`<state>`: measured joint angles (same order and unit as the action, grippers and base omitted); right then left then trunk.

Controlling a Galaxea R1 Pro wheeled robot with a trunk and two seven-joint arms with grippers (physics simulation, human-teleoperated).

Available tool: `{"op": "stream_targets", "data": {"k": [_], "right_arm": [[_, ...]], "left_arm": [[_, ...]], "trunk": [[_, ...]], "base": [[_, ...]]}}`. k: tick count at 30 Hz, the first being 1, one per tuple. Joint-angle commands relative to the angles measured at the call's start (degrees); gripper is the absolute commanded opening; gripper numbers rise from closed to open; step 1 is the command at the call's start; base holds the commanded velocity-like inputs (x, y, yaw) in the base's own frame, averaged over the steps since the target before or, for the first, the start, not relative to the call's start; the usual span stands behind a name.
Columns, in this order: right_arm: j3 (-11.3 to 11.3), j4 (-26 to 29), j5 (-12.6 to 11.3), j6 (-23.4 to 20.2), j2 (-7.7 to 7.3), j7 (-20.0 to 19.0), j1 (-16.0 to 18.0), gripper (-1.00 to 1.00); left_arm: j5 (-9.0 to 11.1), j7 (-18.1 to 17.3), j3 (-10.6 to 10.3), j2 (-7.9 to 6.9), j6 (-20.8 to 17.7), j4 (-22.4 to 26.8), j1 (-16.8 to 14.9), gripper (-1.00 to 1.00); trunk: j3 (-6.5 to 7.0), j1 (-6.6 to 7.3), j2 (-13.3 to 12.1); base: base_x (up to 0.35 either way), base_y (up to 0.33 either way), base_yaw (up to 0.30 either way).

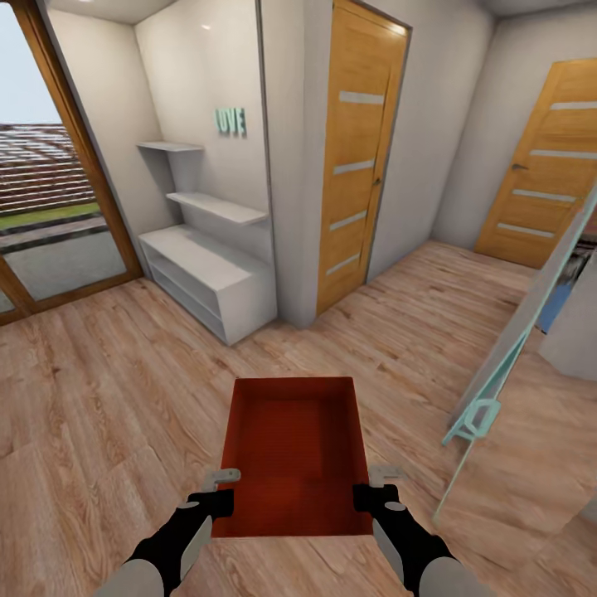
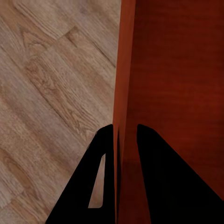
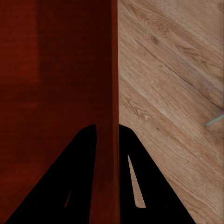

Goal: Move the two storage containers from the living room to the garage. In the garage, place one container on the floor and stack the other container on top of it (either order is fine).

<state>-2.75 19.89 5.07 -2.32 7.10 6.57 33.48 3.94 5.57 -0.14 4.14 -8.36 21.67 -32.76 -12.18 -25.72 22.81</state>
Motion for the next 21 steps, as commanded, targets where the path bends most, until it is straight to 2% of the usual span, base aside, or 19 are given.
{"op": "stream_targets", "data": {"k": [1, 21], "right_arm": [[-1.5, 3.8, 0.8, -0.2, -2.44, 4.1, 0.1, -1.00], [-1.5, 3.8, 0.8, -0.4, -2.44, 4.1, 0.1, -1.00]], "left_arm": [[-1.6, 0.5, -1.0, -0.45, -0.3, 0.1, 0.1, -1.00], [-1.6, 0.5, -1.0, -0.45, -0.3, 0.1, 0.1, -1.00]], "trunk": [[-0.11, -0.06, 0.1], [-0.11, -0.06, 0.1]], "base": [[0.337, 0.000, 0.000], [0.337, 0.000, 0.000]]}}
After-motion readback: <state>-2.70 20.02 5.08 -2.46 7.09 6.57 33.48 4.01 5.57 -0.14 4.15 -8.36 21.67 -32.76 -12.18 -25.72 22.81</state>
